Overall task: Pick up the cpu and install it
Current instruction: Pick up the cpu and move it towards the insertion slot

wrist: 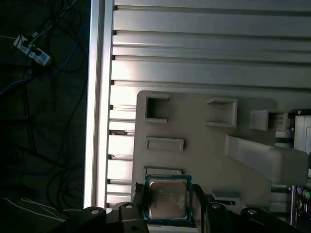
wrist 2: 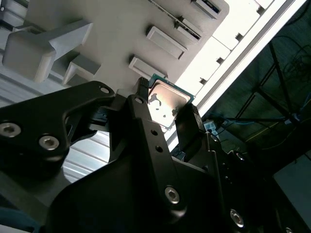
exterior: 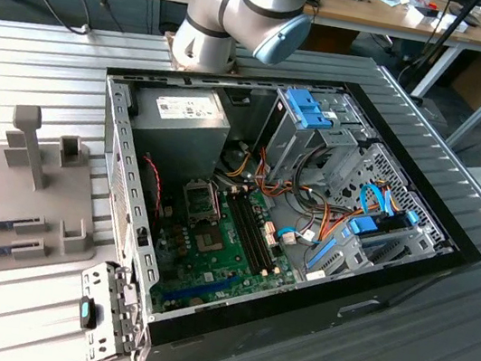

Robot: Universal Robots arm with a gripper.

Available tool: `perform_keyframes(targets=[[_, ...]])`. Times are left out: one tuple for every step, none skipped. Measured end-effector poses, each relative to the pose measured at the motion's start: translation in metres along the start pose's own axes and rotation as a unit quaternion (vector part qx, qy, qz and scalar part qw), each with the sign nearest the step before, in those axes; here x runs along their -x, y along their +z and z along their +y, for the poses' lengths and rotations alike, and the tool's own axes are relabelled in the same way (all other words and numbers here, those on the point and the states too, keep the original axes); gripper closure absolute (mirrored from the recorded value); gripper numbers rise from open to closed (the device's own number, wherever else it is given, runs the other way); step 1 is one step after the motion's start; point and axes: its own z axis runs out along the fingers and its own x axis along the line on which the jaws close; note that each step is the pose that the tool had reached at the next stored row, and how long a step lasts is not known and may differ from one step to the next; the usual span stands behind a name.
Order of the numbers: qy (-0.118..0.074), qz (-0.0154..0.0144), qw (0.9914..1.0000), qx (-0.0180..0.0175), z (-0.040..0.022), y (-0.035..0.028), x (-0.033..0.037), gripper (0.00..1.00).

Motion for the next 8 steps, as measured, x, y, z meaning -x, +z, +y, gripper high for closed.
perform_keyframes(targets=[[0.0,-0.0001,1.0,0.0,0.0,-0.0008,0.0,0.53],[0.0,0.0,1.0,0.0,0.0,-0.0015,0.0,0.53],[0.0,0.0,1.0,0.0,-0.0001,-0.0024,-0.0001,0.53],[0.0,0.0,1.0,0.0,-0.0001,-0.0032,-0.0001,0.53],[0.0,0.0,1.0,0.0,-0.0001,-0.0039,-0.0001,0.53],[0.0,0.0,1.0,0.0,-0.0001,-0.0045,-0.0001,0.53],[0.0,0.0,1.0,0.0,-0.0002,-0.0054,-0.0001,0.53],[0.0,0.0,1.0,0.0,-0.0002,-0.0063,-0.0001,0.53]])
